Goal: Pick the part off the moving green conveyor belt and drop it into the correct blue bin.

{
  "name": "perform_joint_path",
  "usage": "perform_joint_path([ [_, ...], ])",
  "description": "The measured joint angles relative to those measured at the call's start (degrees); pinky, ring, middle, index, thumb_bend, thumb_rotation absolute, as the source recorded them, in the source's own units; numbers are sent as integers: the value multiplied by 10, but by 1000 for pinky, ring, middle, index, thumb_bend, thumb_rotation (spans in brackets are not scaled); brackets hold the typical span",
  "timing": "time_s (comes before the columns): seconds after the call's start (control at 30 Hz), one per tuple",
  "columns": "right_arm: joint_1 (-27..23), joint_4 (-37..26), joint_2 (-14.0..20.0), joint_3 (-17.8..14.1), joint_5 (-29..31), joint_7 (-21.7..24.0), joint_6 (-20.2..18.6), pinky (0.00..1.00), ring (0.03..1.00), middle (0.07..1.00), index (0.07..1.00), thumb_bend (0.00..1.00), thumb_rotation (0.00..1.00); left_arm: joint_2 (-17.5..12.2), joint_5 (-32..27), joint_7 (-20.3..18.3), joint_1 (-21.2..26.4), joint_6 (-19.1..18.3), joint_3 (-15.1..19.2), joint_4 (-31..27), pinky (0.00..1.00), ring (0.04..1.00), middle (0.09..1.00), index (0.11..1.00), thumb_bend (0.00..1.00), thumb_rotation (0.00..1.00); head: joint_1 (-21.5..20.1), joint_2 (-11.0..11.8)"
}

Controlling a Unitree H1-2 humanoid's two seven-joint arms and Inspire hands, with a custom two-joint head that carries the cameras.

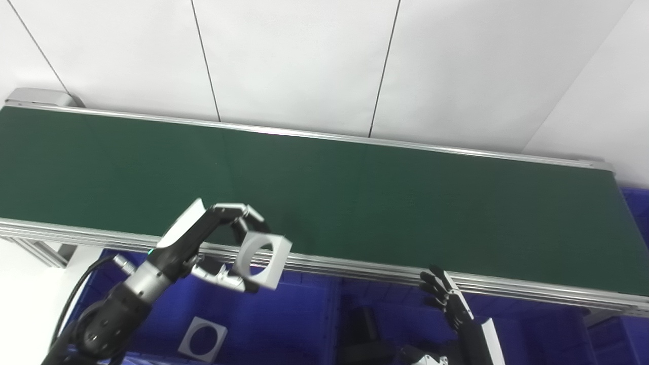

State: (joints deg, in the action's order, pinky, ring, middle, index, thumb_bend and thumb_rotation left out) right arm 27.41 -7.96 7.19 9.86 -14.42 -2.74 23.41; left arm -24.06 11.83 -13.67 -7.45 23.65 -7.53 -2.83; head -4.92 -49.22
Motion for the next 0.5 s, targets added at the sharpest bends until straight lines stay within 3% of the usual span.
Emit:
perform_joint_path([
  [0.33, 0, -3, 0, -5, 0, 0, -2, 749, 820, 854, 914, 874, 569, -16, 3, 6, -27, 11, 3, 22, 389, 406, 498, 521, 498, 0, -1, -7],
  [0.5, 0, -3, 0, -6, -2, 0, -2, 745, 816, 851, 913, 871, 580, -26, 39, 27, -44, 15, 15, 44, 392, 403, 503, 518, 498, 0, 2, -8],
])
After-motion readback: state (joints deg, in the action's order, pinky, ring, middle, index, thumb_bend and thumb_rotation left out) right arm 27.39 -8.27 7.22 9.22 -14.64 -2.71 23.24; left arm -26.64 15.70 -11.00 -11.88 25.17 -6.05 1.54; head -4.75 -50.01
